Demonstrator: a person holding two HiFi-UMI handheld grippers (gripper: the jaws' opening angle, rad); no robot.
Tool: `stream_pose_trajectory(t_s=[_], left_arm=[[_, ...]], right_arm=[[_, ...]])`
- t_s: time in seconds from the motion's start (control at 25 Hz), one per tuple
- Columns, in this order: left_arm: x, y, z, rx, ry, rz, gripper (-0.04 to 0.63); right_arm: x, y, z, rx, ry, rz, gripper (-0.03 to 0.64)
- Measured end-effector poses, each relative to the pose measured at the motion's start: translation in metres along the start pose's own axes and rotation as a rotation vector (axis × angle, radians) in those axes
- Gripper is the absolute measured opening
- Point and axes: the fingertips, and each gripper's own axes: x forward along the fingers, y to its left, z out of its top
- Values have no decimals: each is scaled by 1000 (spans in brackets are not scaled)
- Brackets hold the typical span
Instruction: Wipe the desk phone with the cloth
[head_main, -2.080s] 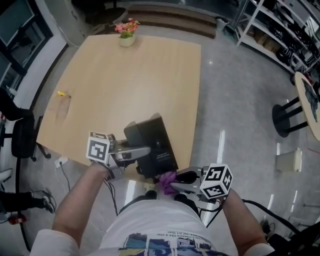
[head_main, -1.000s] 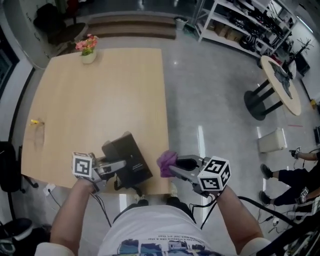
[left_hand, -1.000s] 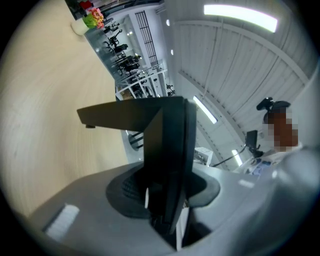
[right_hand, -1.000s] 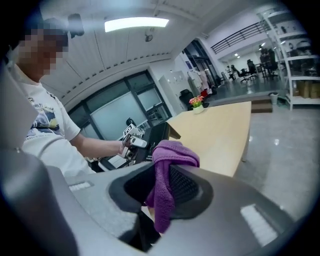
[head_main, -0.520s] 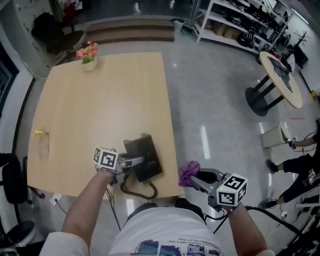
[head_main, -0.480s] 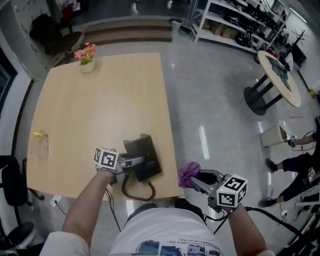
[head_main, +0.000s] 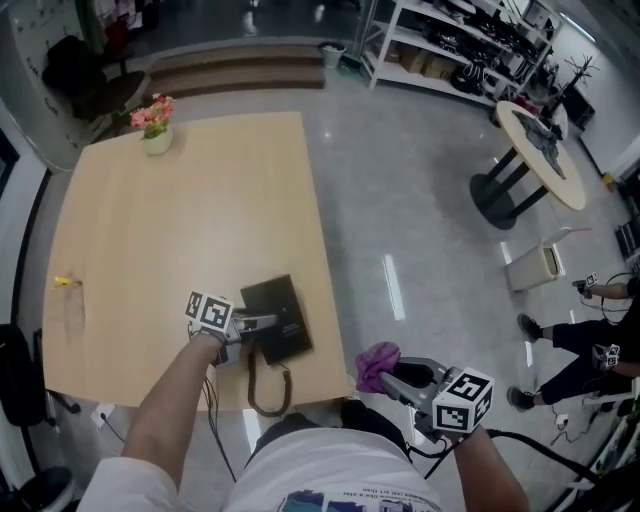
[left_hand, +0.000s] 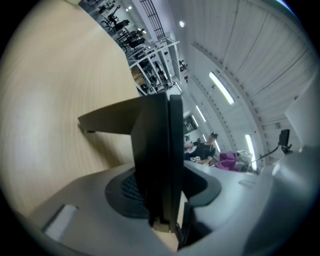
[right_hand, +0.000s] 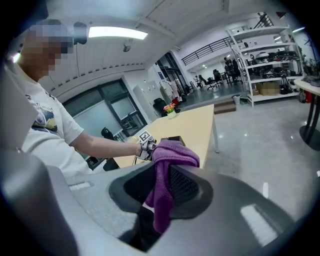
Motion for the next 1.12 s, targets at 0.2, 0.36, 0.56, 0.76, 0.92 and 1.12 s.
stream_pose_trajectory(t_s=[0.2,0.36,0.56,0.76,0.92,1.12], left_arm=[[-1,15,-1,25,4,127,264],[-11,25,3,47,-63,253,366],[-56,15,1,95,-256,389,405],[-126,-32,-39,94,-552,520,405],[-121,-99,-96,192,-599,621,344],[-33,-208,-168,300,-619,717,258]], right_arm=[[2,11,-13,-11,29,19,89],[4,15,-18,-48,50,30,89],[8,18,-19,-129,64,69,89],[3,12,-17,-266,60,102,89],[-18,-2,-20,-343,25,134,89],[-79,-18,-47,-495,0,217,90]])
